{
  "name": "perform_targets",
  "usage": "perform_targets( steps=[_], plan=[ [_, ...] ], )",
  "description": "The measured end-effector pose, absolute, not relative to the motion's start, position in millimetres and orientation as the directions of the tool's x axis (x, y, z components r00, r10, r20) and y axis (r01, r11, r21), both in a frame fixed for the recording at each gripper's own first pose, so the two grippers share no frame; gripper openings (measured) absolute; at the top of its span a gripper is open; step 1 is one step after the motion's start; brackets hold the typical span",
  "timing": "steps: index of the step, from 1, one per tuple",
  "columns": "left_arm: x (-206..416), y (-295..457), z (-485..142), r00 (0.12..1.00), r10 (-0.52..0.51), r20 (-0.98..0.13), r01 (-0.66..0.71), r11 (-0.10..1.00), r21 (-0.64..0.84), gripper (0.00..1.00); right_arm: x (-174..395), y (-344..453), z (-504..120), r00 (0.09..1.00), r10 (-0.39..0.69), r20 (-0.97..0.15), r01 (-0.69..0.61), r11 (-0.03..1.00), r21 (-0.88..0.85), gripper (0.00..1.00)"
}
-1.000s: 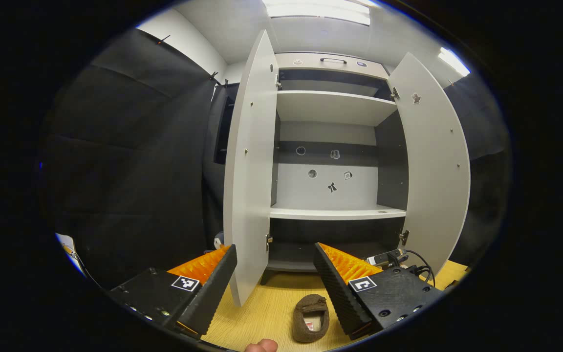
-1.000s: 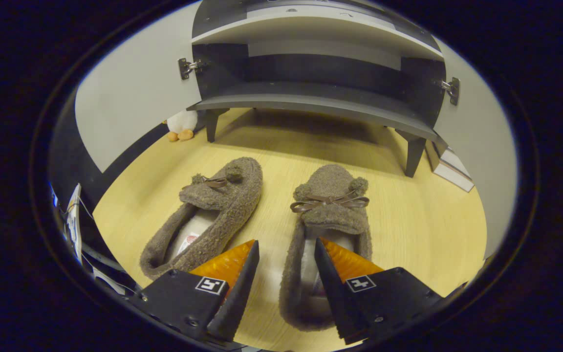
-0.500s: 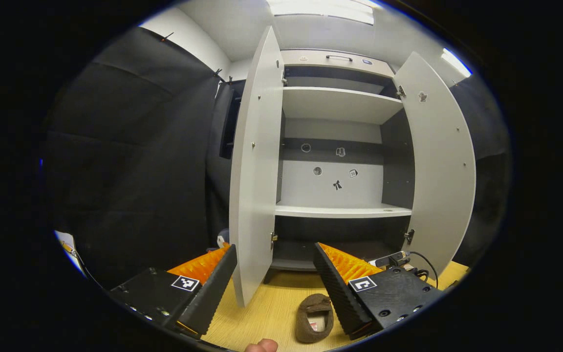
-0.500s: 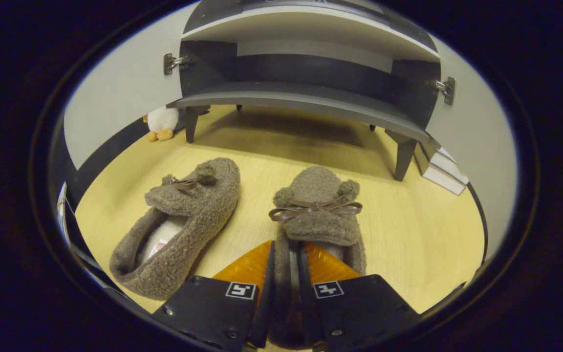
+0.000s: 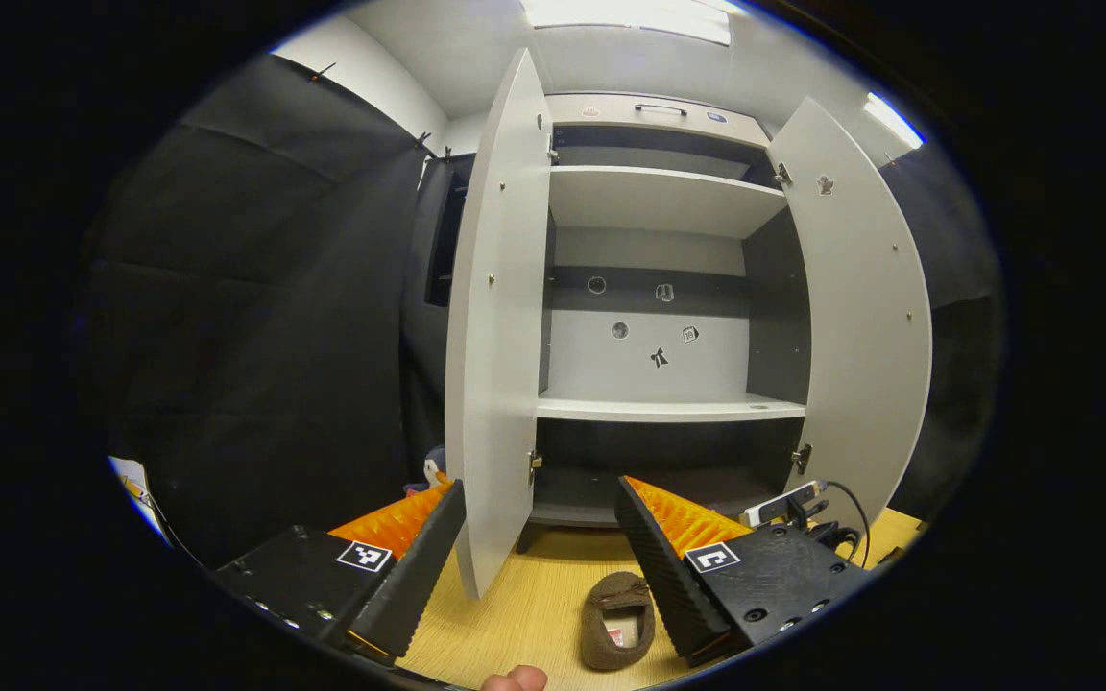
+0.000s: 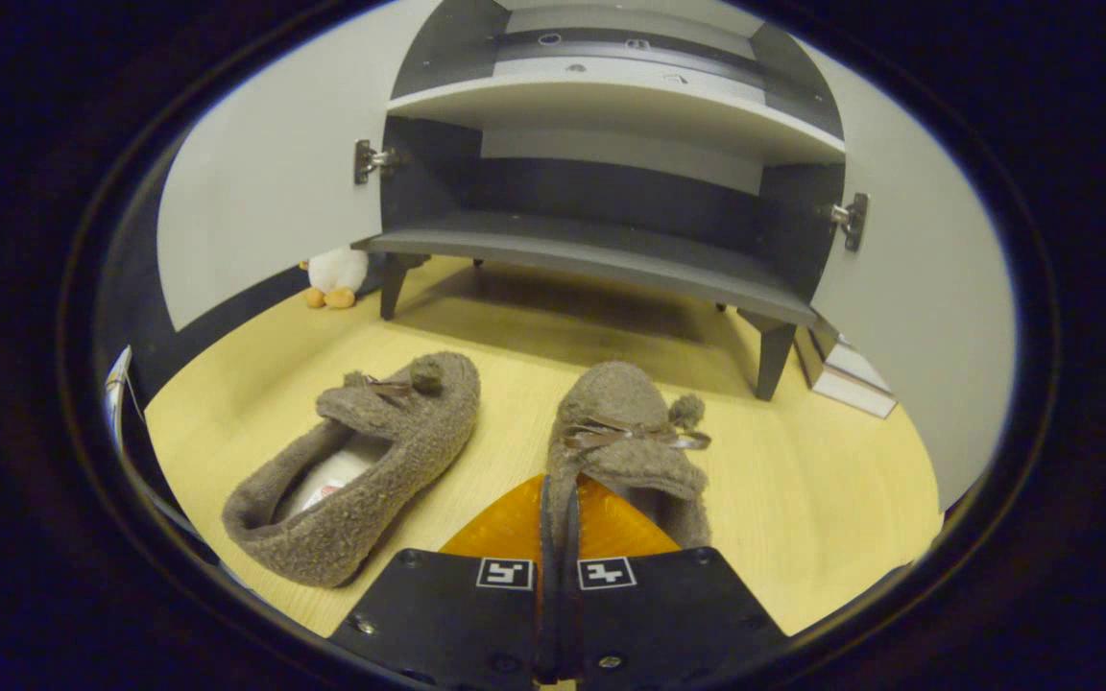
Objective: Grab one shoe with the right hand and put it into the shoe cabinet, grab the other shoe with the left hand and put it into the shoe cabinet; then close the right door with the right hand and the left door with the left hand.
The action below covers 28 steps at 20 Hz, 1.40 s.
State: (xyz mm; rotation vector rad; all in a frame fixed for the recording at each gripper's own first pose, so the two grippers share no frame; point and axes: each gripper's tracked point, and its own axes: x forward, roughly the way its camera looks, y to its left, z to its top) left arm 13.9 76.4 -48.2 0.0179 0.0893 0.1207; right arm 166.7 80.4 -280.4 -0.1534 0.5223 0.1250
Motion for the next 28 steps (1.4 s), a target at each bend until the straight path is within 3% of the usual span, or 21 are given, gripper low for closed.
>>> perform_targets(
  steps=[9,16,19,28],
  plan=[
    [21,40,-45,0.996,0.049,-0.070,-0.048,0.999,0.020,0.95,158,58,-167,0.928,0.096,-0.361,-0.135,0.987,-0.085,0.04],
    [21,20,-43,0.998,0.012,-0.061,-0.010,1.000,0.029,0.95,171,64,-35,0.963,0.153,-0.222,-0.171,0.983,-0.067,0.04],
    [20,18,-40,0.999,0.013,-0.050,-0.011,0.999,0.046,0.95,192,69,9,0.970,0.158,-0.184,-0.173,0.983,-0.068,0.04],
    [14,29,-40,0.999,0.041,-0.036,-0.037,0.996,0.084,0.95,311,66,67,0.963,0.080,-0.256,-0.125,0.979,-0.161,0.04]
  ],
)
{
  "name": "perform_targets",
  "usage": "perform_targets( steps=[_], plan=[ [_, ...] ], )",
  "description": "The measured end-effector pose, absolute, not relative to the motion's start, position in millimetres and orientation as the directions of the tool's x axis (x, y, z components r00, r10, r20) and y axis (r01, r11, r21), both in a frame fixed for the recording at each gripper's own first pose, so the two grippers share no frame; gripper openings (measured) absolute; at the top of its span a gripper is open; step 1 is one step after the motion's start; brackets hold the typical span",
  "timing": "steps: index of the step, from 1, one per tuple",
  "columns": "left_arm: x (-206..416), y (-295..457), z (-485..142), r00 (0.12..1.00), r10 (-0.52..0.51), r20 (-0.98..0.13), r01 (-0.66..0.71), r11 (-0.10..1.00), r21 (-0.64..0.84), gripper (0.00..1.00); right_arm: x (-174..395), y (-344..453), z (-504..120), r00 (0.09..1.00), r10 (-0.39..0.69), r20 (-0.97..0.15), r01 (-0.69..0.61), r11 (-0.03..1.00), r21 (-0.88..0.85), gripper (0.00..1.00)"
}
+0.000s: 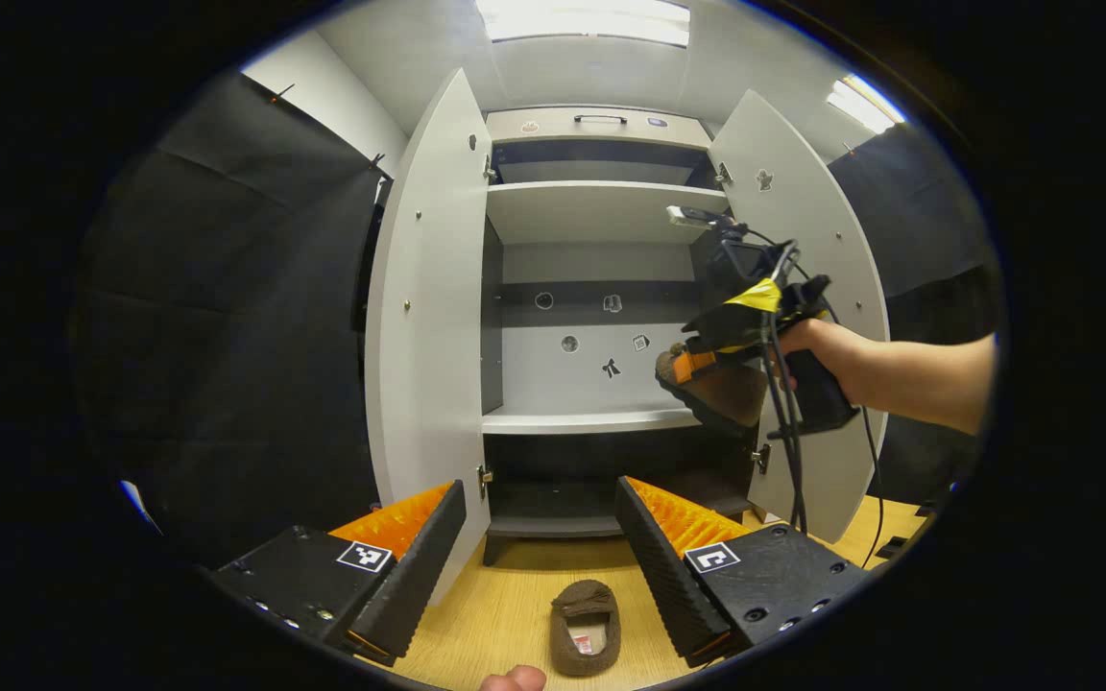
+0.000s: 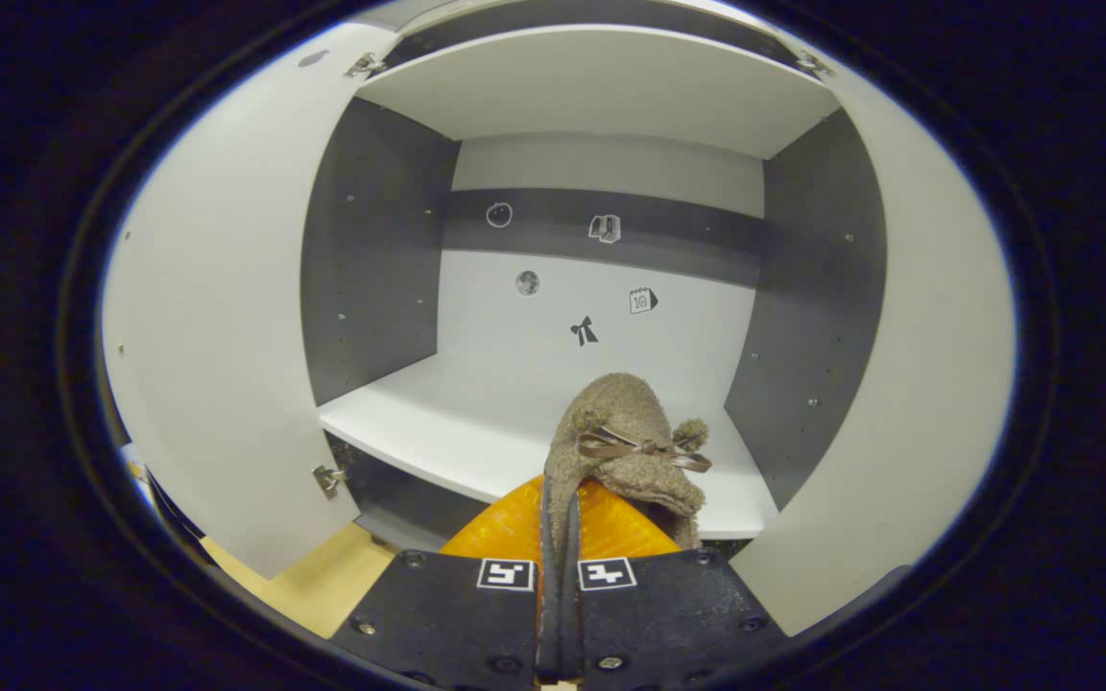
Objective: Grab one shoe with the right hand and put it into the shoe cabinet, grab the other shoe with the left hand and put it into the shoe cabinet; then close the right door with the right hand and the left door with the left hand.
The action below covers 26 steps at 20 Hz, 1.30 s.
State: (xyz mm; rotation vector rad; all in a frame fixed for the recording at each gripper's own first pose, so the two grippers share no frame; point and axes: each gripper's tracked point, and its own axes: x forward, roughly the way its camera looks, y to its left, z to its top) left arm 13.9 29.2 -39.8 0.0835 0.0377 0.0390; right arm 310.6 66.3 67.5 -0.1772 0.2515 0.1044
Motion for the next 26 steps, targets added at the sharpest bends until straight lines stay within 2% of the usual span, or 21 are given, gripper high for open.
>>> perform_targets(
  steps=[7,12,15,16,17,18,20,21,22,23,24,26],
  plan=[
    [15,43,-42,0.996,0.073,-0.045,-0.070,0.996,0.050,0.95,398,62,50,0.922,-0.017,-0.386,-0.071,0.975,-0.211,0.04],
    [17,53,-48,0.994,0.098,-0.058,-0.096,0.995,0.026,0.95,416,69,34,0.887,-0.044,-0.460,-0.067,0.973,-0.222,0.04],
    [17,58,-50,0.992,0.107,-0.066,-0.107,0.994,0.001,0.95,420,65,38,0.893,-0.088,-0.441,-0.033,0.966,-0.258,0.06],
    [18,60,-52,0.991,0.111,-0.068,-0.111,0.994,-0.003,0.95,421,65,40,0.895,-0.091,-0.437,-0.028,0.965,-0.259,0.12],
    [18,61,-52,0.991,0.115,-0.069,-0.115,0.993,-0.002,0.95,419,62,39,0.891,-0.103,-0.442,-0.021,0.964,-0.265,0.25],
    [19,63,-51,0.991,0.118,-0.066,-0.119,0.993,0.003,0.95,414,65,40,0.890,-0.093,-0.447,-0.030,0.965,-0.260,0.27],
    [19,63,-51,0.991,0.116,-0.063,-0.116,0.993,0.008,0.95,402,69,47,0.893,-0.071,-0.444,-0.045,0.968,-0.246,0.42],
    [19,61,-51,0.992,0.111,-0.065,-0.111,0.994,0.008,0.95,395,70,55,0.900,-0.061,-0.431,-0.052,0.968,-0.244,0.45],
    [20,60,-52,0.992,0.106,-0.066,-0.106,0.994,0.006,0.95,388,71,63,0.909,-0.049,-0.414,-0.060,0.968,-0.246,0.56],
    [21,59,-52,0.993,0.101,-0.067,-0.101,0.995,0.001,0.95,378,73,73,0.917,-0.035,-0.396,-0.070,0.966,-0.249,0.56],
    [22,57,-52,0.993,0.094,-0.067,-0.095,0.996,-0.005,0.95,369,73,79,0.924,-0.024,-0.383,-0.079,0.964,-0.252,0.49],
    [23,53,-51,0.995,0.080,-0.064,-0.081,0.997,-0.013,0.95,345,73,96,0.941,0.001,-0.339,-0.091,0.964,-0.248,0.53]
  ],
)
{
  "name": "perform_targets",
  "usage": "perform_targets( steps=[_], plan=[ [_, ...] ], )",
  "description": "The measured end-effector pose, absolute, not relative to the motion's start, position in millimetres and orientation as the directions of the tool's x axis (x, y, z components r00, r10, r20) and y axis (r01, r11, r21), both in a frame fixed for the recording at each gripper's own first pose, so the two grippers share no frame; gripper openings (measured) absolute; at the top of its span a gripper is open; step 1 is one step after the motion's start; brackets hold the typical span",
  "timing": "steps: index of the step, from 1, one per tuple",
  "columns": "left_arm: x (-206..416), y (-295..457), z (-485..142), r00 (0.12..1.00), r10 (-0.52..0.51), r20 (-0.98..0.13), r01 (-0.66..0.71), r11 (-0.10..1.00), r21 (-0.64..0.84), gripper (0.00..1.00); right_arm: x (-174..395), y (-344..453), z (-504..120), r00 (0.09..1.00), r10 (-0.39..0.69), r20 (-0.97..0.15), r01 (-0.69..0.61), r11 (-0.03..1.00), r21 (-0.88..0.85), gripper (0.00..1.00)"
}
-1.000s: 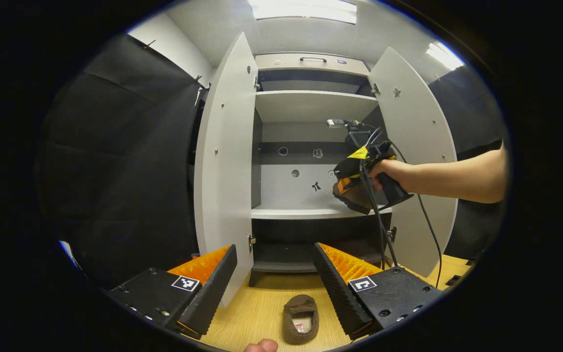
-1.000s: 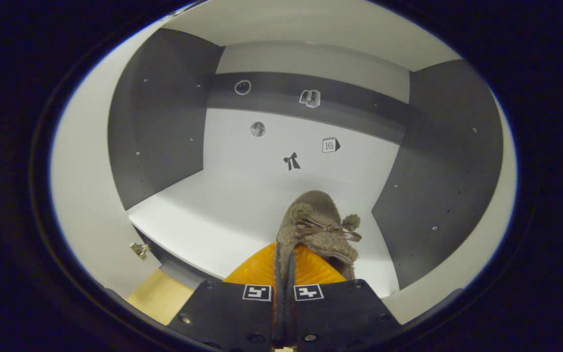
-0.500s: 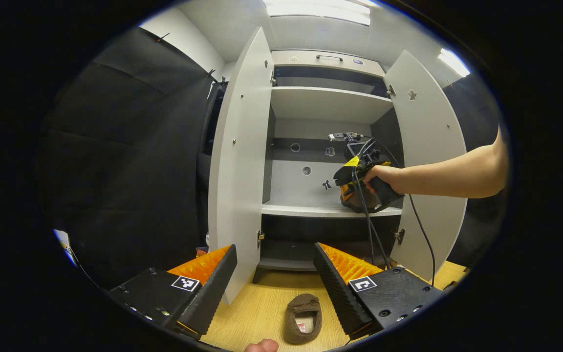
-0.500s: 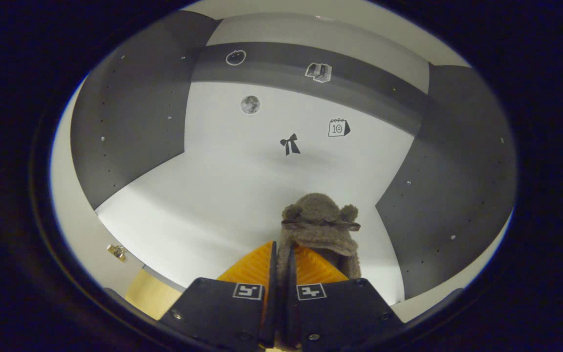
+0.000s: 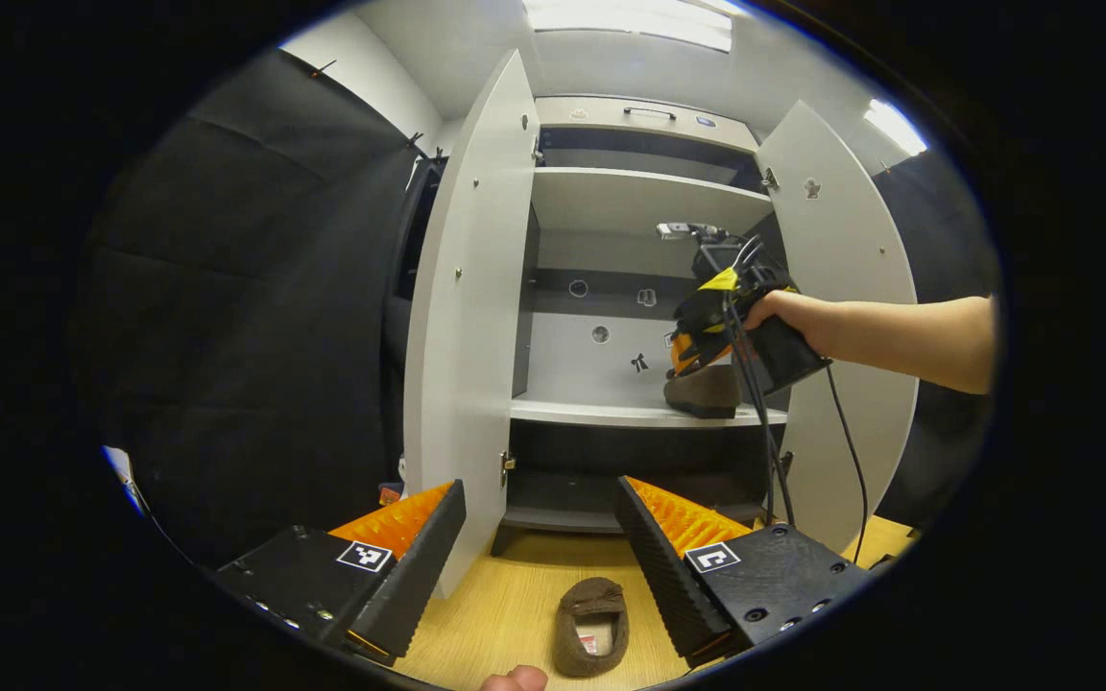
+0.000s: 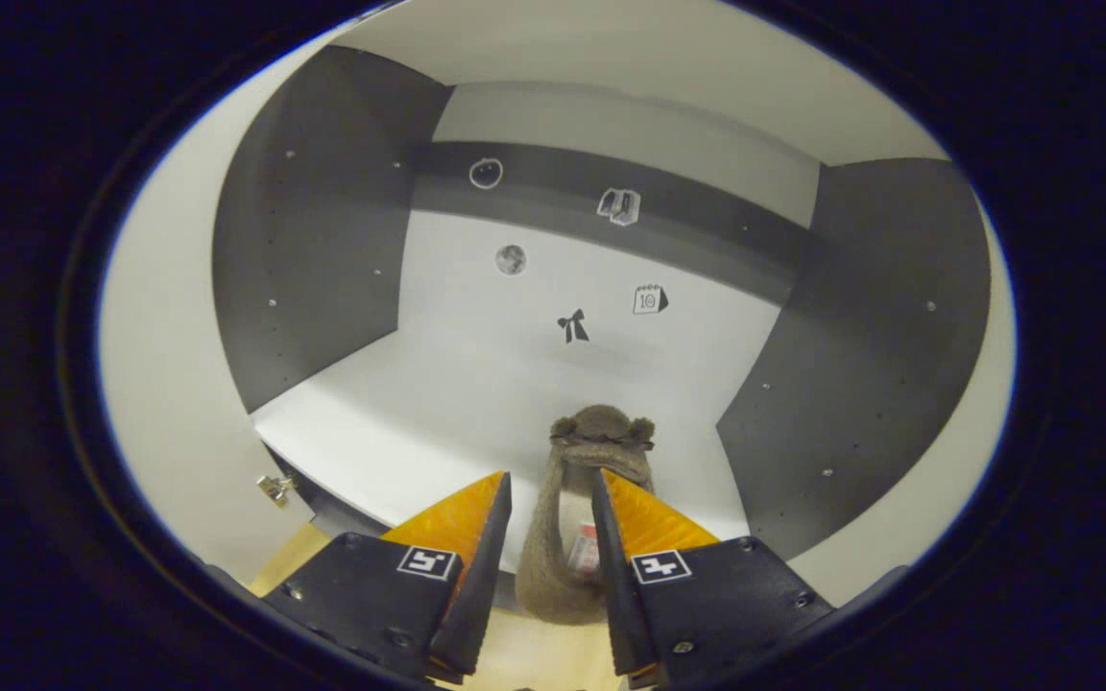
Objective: Grab one shoe with the right hand and put it into the shoe cabinet, grab the other shoe with the left hand and put it into the shoe cabinet; then close the right door with the right hand and the left door with the left hand.
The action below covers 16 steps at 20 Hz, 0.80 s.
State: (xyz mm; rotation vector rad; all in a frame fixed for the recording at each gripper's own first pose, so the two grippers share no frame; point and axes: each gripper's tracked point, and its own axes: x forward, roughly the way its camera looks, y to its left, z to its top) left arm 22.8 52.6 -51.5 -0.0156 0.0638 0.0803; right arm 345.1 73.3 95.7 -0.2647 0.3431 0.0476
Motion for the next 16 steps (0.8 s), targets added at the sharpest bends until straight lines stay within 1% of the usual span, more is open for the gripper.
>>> perform_targets(
  steps=[1,2,3,4,5,6,7,9,11,12,13,14,15,16],
  plan=[
    [23,51,-51,0.995,0.073,-0.063,-0.074,0.997,-0.015,0.95,333,73,102,0.949,0.015,-0.315,-0.094,0.967,-0.238,0.60],
    [24,50,-52,0.996,0.068,-0.062,-0.069,0.998,-0.016,0.95,321,74,107,0.958,0.034,-0.284,-0.100,0.970,-0.222,0.65],
    [24,49,-51,0.996,0.064,-0.062,-0.065,0.998,-0.016,0.95,305,74,112,0.966,0.048,-0.255,-0.105,0.971,-0.215,0.63],
    [23,47,-52,0.996,0.059,-0.062,-0.060,0.998,-0.019,0.95,289,71,115,0.973,0.054,-0.224,-0.102,0.972,-0.210,0.72],
    [23,46,-51,0.997,0.054,-0.062,-0.055,0.998,-0.020,0.95,277,69,115,0.978,0.058,-0.201,-0.099,0.975,-0.199,0.69],
    [23,45,-51,0.997,0.049,-0.062,-0.051,0.999,-0.020,0.95,261,69,114,0.981,0.071,-0.178,-0.103,0.979,-0.176,0.79],
    [22,44,-50,0.997,0.046,-0.061,-0.047,0.999,-0.018,0.95,244,69,111,0.984,0.087,-0.153,-0.109,0.983,-0.147,0.76],
    [21,40,-50,0.998,0.037,-0.057,-0.038,0.999,-0.015,0.95,216,64,102,0.989,0.095,-0.112,-0.107,0.988,-0.110,0.78],
    [19,35,-50,0.998,0.023,-0.061,-0.024,0.999,-0.025,0.95,194,56,88,0.994,0.082,-0.073,-0.088,0.992,-0.086,0.79],
    [19,33,-50,0.998,0.018,-0.062,-0.020,0.999,-0.031,0.95,184,52,79,0.996,0.071,-0.061,-0.076,0.994,-0.073,0.83],
    [18,30,-51,0.998,0.012,-0.064,-0.015,0.999,-0.035,0.95,176,48,71,0.997,0.064,-0.048,-0.067,0.996,-0.056,0.83],
    [18,28,-52,0.998,0.008,-0.069,-0.011,0.999,-0.038,0.95,168,45,62,0.997,0.059,-0.042,-0.061,0.997,-0.039,0.79],
    [17,26,-54,0.997,0.005,-0.074,-0.008,0.999,-0.040,0.95,161,42,55,0.998,0.056,-0.032,-0.056,0.998,-0.022,0.79],
    [16,24,-56,0.997,0.001,-0.079,-0.005,0.999,-0.042,0.95,154,38,47,0.998,0.051,-0.024,-0.051,0.999,-0.011,0.81]
  ],
)
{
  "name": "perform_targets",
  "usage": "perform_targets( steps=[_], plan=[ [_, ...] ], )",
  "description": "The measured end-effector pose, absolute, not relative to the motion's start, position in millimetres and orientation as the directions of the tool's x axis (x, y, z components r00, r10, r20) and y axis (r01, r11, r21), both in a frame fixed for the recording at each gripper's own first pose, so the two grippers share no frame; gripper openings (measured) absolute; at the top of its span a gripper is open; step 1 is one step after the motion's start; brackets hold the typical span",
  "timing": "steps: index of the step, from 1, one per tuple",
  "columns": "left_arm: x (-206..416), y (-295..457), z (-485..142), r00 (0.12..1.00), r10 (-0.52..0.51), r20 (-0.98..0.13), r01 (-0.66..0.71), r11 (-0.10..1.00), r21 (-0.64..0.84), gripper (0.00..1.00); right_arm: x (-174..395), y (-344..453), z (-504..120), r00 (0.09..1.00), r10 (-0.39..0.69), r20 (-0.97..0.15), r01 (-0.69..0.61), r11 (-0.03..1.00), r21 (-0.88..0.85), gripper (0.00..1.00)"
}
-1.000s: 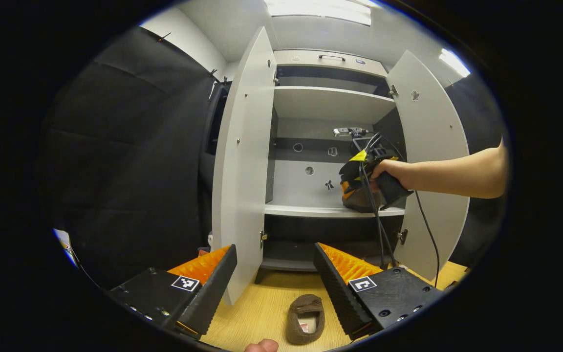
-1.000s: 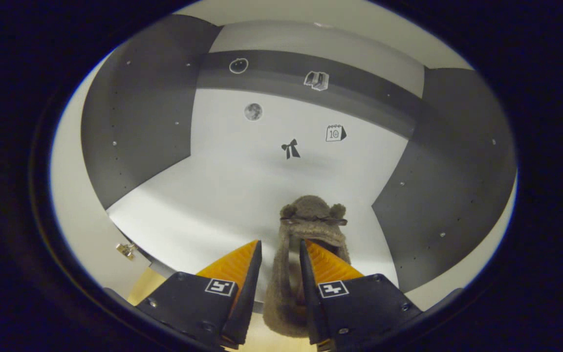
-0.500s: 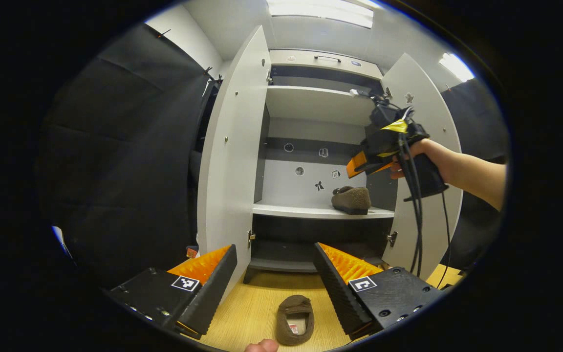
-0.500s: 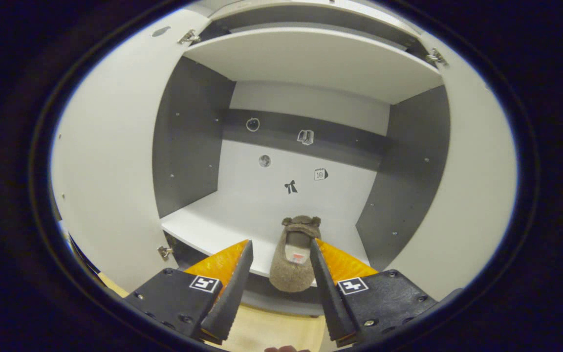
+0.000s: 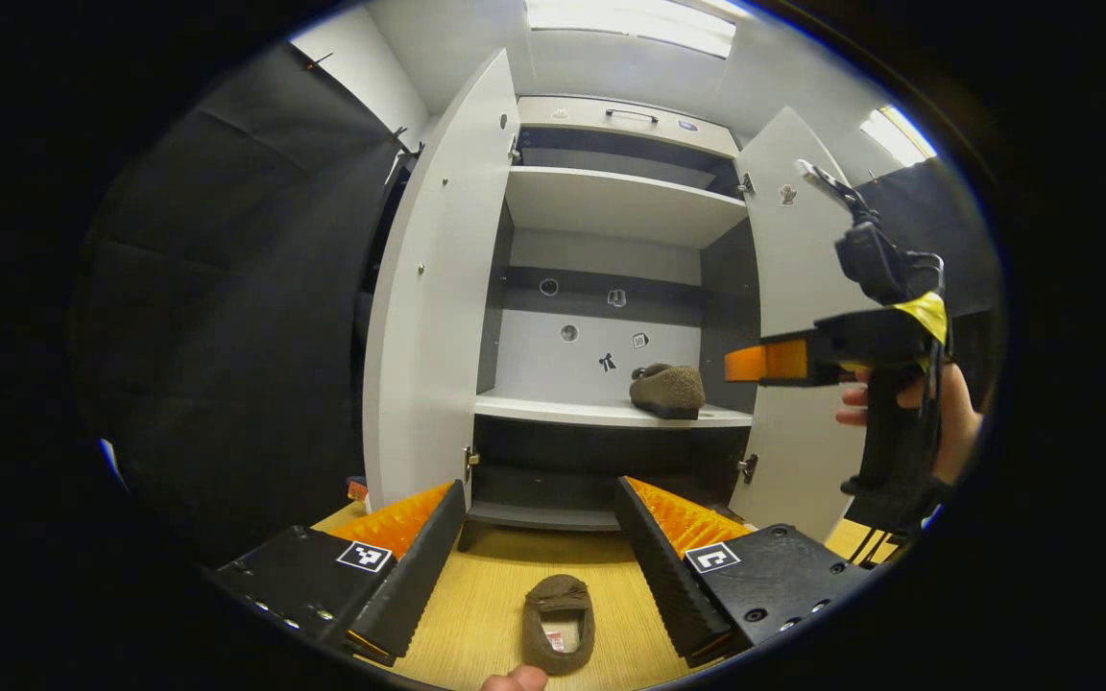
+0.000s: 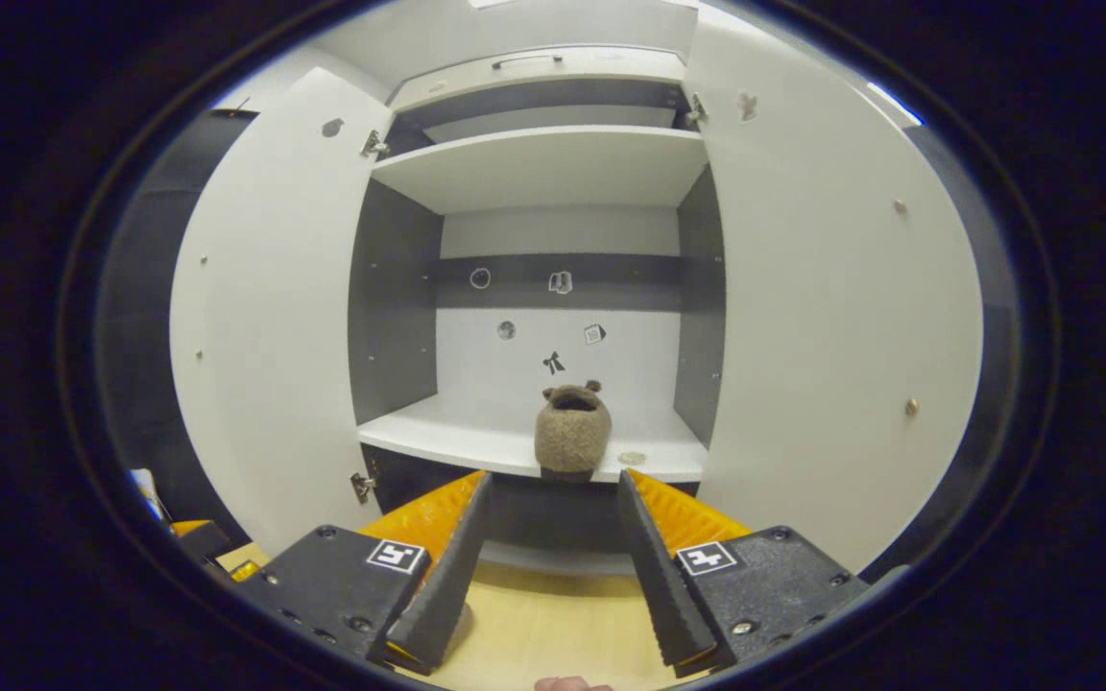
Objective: Grab one shoe with the right hand and put it into the shoe cabinet, grab the other shoe with the left hand and put it into the shoe cabinet; then close the right door with the right hand and the left door with the left hand.
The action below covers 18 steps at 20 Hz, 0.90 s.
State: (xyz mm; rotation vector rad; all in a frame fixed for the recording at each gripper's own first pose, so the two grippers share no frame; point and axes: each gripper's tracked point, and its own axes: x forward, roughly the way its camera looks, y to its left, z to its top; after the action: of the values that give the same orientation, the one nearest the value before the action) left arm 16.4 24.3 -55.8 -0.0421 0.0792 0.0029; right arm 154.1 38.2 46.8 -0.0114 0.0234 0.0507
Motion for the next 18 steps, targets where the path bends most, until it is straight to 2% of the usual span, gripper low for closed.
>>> perform_targets(
  steps=[10,15,18],
  plan=[
    [8,5,-92,0.987,-0.043,-0.155,0.039,0.999,-0.025,0.95,85,6,-52,0.999,-0.052,-0.006,0.052,0.998,-0.035,0.81],
    [11,-26,-133,0.950,-0.148,-0.273,0.136,0.989,-0.062,0.95,67,-8,-69,0.996,-0.081,-0.042,0.080,0.997,-0.019,0.81],
    [12,-49,-181,0.873,-0.247,-0.421,0.206,0.968,-0.140,0.95,66,-17,-65,0.995,-0.096,-0.037,0.095,0.995,-0.011,0.81]
  ],
)
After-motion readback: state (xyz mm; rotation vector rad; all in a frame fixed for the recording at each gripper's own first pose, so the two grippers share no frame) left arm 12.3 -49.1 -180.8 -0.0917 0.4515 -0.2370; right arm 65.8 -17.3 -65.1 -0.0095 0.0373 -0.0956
